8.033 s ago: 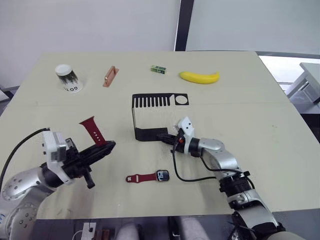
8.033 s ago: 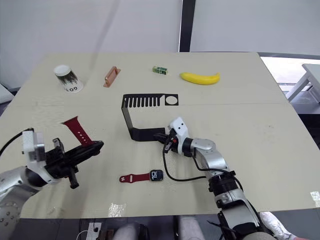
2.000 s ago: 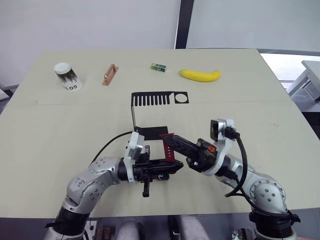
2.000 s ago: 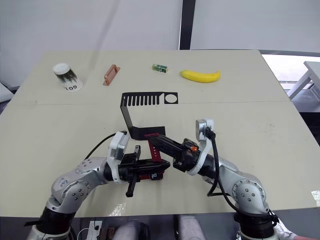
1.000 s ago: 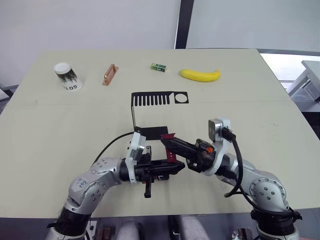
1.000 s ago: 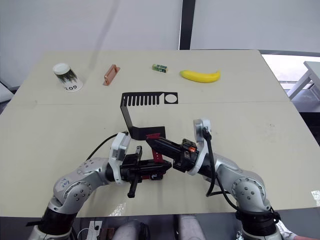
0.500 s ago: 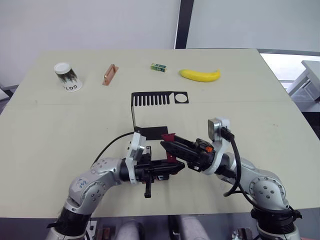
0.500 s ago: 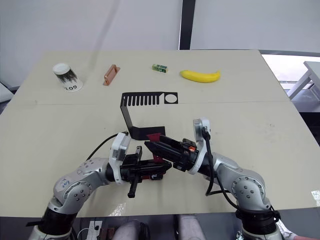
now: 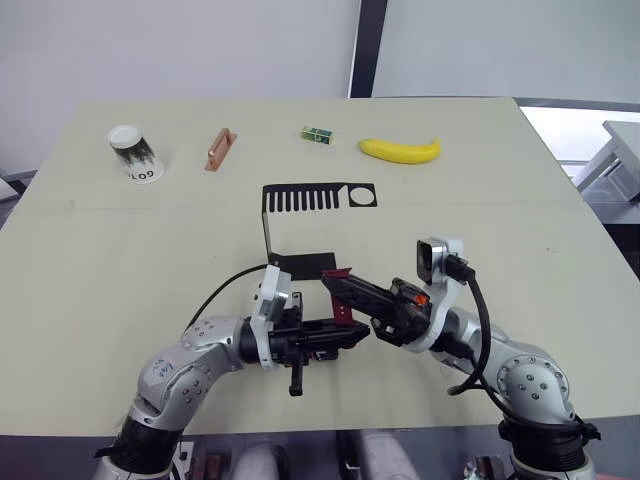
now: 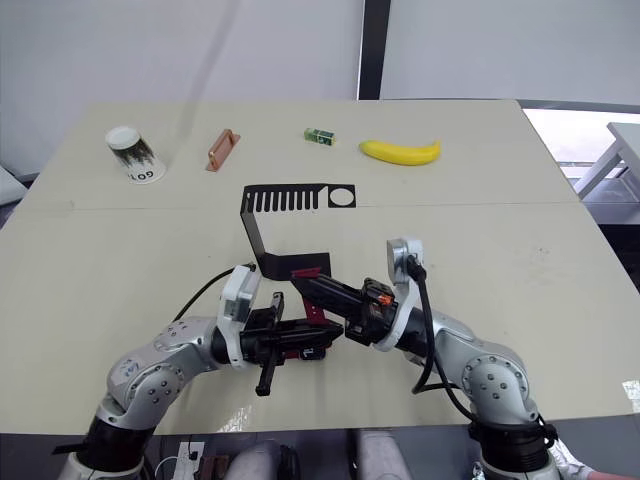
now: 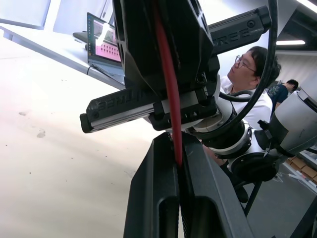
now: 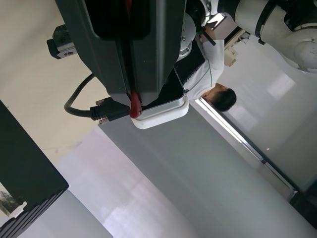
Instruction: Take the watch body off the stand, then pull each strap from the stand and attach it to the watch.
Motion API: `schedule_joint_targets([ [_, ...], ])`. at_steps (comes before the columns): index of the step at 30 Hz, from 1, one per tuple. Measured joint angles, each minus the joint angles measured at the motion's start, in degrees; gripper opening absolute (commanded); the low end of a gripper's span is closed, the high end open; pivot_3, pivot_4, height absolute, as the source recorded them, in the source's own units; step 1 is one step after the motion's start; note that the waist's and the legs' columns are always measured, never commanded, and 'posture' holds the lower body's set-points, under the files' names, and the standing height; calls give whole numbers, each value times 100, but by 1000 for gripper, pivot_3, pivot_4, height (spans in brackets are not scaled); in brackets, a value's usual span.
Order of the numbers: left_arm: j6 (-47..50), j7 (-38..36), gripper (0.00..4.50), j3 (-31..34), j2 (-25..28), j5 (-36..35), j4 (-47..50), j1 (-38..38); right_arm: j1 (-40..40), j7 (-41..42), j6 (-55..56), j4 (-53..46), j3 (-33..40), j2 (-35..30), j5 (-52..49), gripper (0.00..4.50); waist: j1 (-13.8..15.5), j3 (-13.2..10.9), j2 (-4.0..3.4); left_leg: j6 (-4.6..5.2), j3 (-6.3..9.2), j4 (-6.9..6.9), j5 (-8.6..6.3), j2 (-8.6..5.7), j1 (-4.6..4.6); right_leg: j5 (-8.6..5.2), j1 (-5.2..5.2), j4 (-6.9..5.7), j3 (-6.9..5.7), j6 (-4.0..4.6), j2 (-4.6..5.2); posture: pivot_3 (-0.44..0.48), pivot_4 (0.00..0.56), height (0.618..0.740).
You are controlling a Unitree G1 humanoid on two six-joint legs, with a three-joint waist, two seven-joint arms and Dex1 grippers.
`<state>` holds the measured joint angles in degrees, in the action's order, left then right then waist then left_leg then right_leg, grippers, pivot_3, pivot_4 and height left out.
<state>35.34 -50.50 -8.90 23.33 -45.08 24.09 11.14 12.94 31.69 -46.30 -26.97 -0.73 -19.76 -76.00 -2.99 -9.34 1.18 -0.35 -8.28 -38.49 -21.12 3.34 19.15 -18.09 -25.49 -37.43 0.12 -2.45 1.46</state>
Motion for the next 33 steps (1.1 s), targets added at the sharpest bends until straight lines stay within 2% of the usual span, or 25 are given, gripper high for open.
schedule_joint_targets([
  [17,-90,22,0,-16,2,11,4,0,38,90,76,7,63,28,337,22,0,0,0,0,0,-1,0,0,0,0,0,0,0,0,0,0,150,738],
  [21,-28,31,1318,-18,118,34,25,-15,52,139,135,7,64,29,412,0,-4,0,0,0,0,-1,0,0,0,0,0,-1,0,0,0,0,150,738],
  [24,-34,16,2834,27,402,65,197,-94,116,153,138,4,68,-2,466,0,-12,0,0,0,0,0,0,0,-1,0,0,-2,0,0,0,0,150,738],
  [27,-194,-93,4404,416,838,147,271,-333,147,241,157,-52,95,-206,617,0,-15,0,0,0,0,0,0,1,-2,0,-1,-2,-1,1,0,0,150,738],
  [33,-1143,-627,4404,1569,1870,800,-182,-985,-355,947,919,-444,194,-1164,1906,0,7,0,0,1,-1,8,-1,0,1,-1,-2,9,-4,1,1,0,150,738],
])
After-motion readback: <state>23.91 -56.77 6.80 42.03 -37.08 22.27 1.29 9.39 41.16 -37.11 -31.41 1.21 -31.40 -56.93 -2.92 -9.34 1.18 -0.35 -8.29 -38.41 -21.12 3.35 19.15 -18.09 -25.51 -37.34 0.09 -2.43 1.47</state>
